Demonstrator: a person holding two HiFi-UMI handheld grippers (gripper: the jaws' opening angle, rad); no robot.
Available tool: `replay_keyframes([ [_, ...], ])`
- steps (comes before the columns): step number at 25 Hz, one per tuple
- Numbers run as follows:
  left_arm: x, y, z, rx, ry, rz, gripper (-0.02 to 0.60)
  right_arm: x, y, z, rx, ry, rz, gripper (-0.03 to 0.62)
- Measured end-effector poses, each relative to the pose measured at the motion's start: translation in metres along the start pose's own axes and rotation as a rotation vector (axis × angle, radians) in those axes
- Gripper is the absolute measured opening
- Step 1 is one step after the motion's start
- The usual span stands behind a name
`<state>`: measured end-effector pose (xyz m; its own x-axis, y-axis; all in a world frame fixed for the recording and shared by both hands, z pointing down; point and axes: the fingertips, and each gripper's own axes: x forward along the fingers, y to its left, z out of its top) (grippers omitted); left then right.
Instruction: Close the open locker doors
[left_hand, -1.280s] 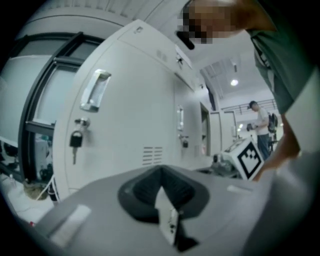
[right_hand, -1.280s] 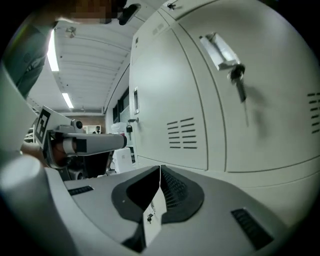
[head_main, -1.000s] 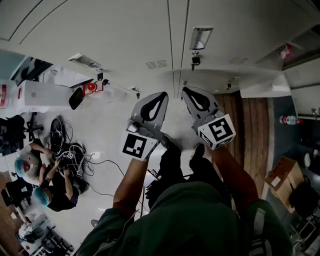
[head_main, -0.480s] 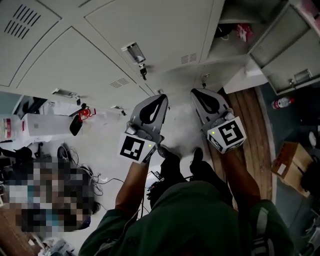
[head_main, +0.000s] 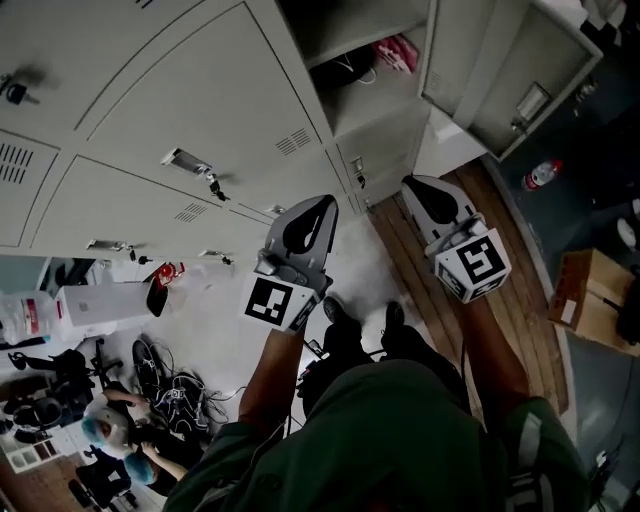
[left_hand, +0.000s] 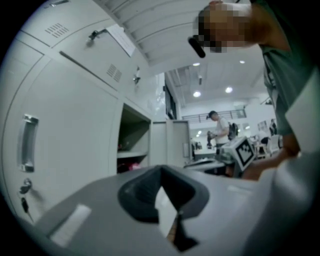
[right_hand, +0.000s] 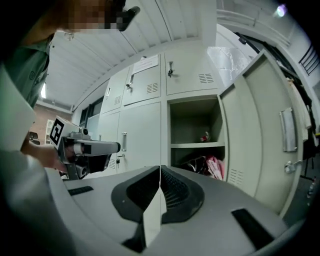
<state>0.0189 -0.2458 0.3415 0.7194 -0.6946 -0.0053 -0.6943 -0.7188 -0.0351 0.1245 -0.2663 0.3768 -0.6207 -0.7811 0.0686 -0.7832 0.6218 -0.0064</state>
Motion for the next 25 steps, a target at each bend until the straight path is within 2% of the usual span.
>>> replay_keyframes([
  [3,0.026,-0.024,0.006,0.012,-0.001,-0.063,-0.002,-0.026,-0.025,0.003,-0.004,0.000,-0.059,0.006],
  [8,0.067,-0.058,0.016,-0.010,-0.021,-0.202,-0.002,-0.061,-0.058,0.009,0.011,-0.001,-0.189,0.006],
  [12,0.095,-0.073,0.010,-0.028,-0.028,-0.322,-0.002,-0.081,-0.079,0.015,0.009,0.015,-0.301,0.006],
  [17,0.116,-0.081,0.005,-0.068,-0.046,-0.419,-0.002,-0.100,-0.093,0.021,0.009,0.025,-0.417,0.006],
  [20,0.124,-0.086,-0.003,-0.061,-0.034,-0.474,-0.002,-0.108,-0.095,0.021,0.019,0.029,-0.464,0.006],
  [25,0.135,-0.093,-0.002,-0.069,-0.038,-0.522,-0.002,-0.112,-0.098,0.017,0.040,0.036,-0.483,0.008],
])
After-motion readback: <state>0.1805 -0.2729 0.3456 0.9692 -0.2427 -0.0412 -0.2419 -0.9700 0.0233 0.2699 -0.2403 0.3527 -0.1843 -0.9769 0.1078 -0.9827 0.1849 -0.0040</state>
